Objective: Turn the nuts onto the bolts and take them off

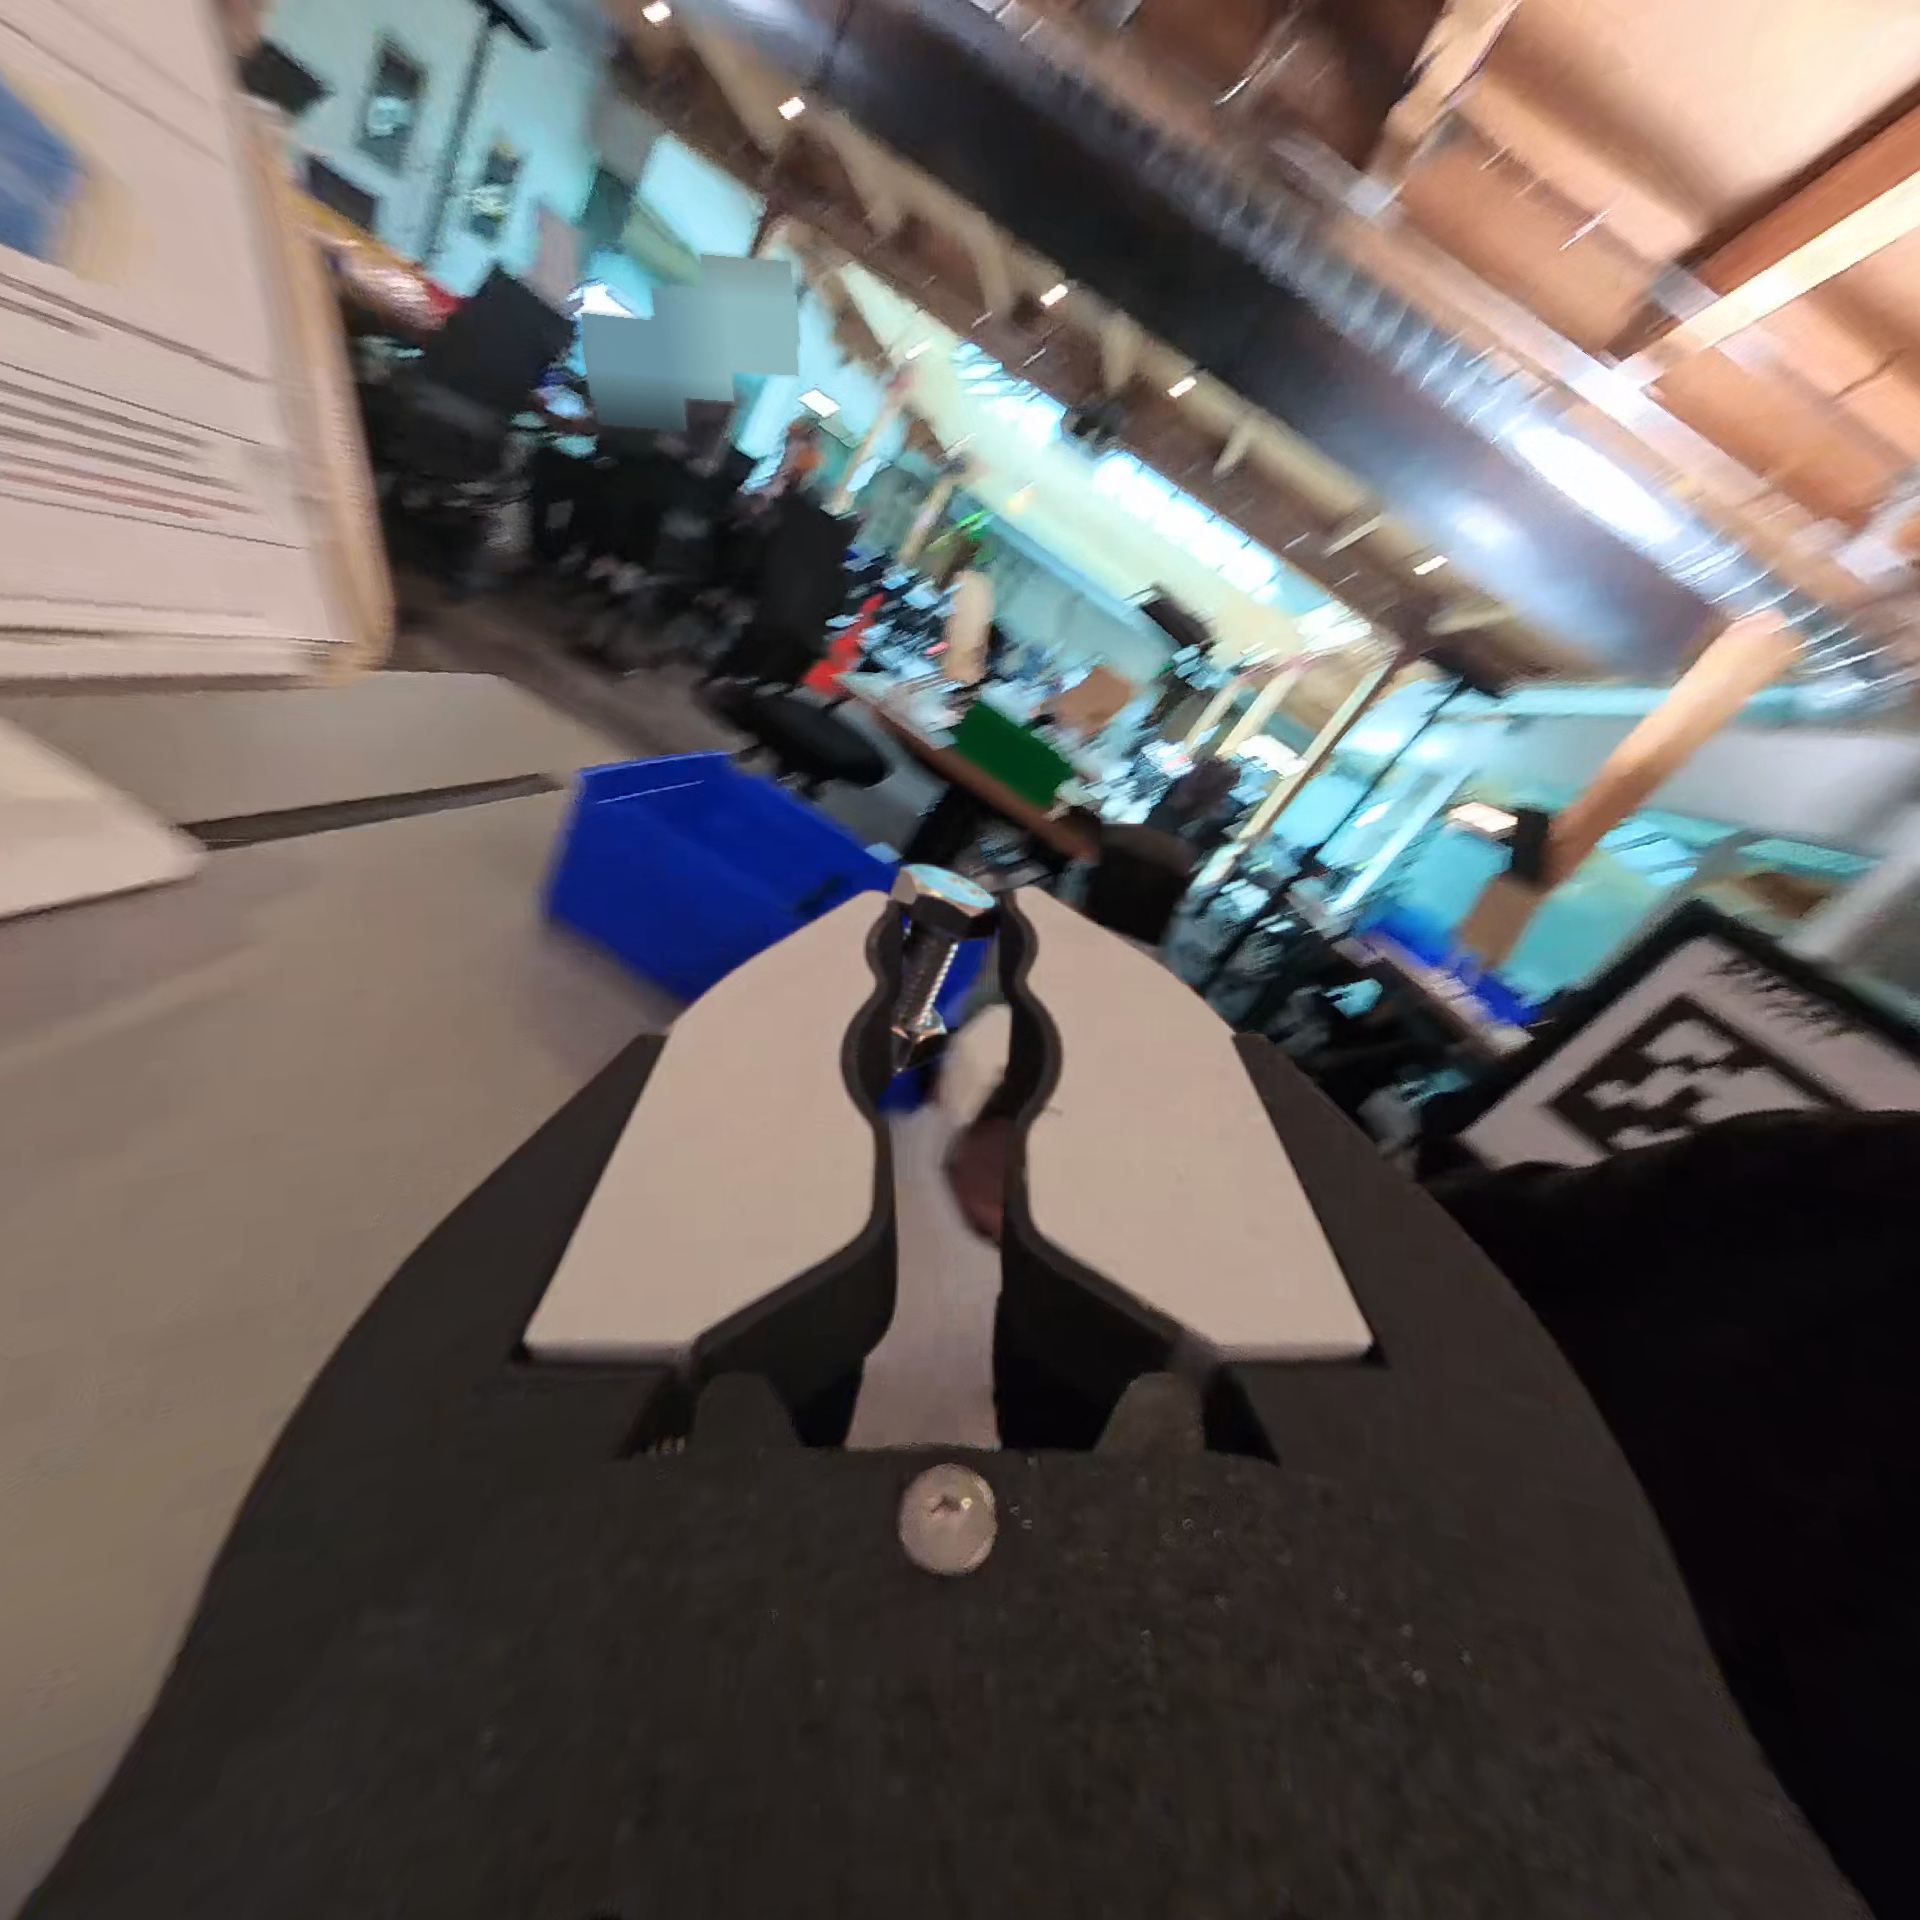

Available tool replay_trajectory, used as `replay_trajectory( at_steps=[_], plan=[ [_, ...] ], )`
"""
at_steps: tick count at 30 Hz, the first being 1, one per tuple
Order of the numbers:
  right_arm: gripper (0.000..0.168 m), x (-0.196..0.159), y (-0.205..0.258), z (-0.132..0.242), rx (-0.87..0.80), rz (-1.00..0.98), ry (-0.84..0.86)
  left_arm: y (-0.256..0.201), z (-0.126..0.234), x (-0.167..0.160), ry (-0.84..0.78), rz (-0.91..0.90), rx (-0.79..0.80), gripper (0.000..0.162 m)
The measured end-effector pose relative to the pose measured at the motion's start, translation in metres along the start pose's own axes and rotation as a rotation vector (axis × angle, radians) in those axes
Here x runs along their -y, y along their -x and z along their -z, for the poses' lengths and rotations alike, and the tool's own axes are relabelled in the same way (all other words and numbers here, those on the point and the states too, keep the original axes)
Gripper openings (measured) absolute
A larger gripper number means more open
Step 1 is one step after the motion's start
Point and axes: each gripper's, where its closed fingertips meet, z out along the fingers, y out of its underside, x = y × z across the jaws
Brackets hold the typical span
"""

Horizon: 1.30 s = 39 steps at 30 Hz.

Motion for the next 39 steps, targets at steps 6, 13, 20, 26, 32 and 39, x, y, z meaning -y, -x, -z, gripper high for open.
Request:
replay_trajectory(
  at_steps=[6,13,20,26,32,39],
  plan=[
    [0.034,0.024,0.021,-0.01,0.162,-0.071,-0.077,-0.042,-0.06,-0.061,-0.054,0.149,-0.206,0.016],
    [0.027,0.019,0.018,0.002,0.173,-0.141,-0.127,-0.043,-0.081,-0.093,-0.02,0.246,-0.258,0.016],
    [0.019,0.002,0.007,0.007,0.153,-0.207,-0.032,-0.032,-0.088,-0.11,0.017,0.25,-0.221,0.016],
    [0.019,-0.011,-0.001,0.01,0.087,-0.215,0.05,-0.022,-0.086,-0.118,0.053,0.255,-0.236,0.024],
    [0.019,-0.025,0.008,0.008,0.162,-0.311,0.129,-0.013,-0.08,-0.12,0.119,0.134,-0.172,0.047],
    [0.019,-0.03,0.019,-0.001,0.204,-0.337,0.164,-0.011,-0.075,-0.137,0.26,0.004,-0.137,0.042]
  ],
)
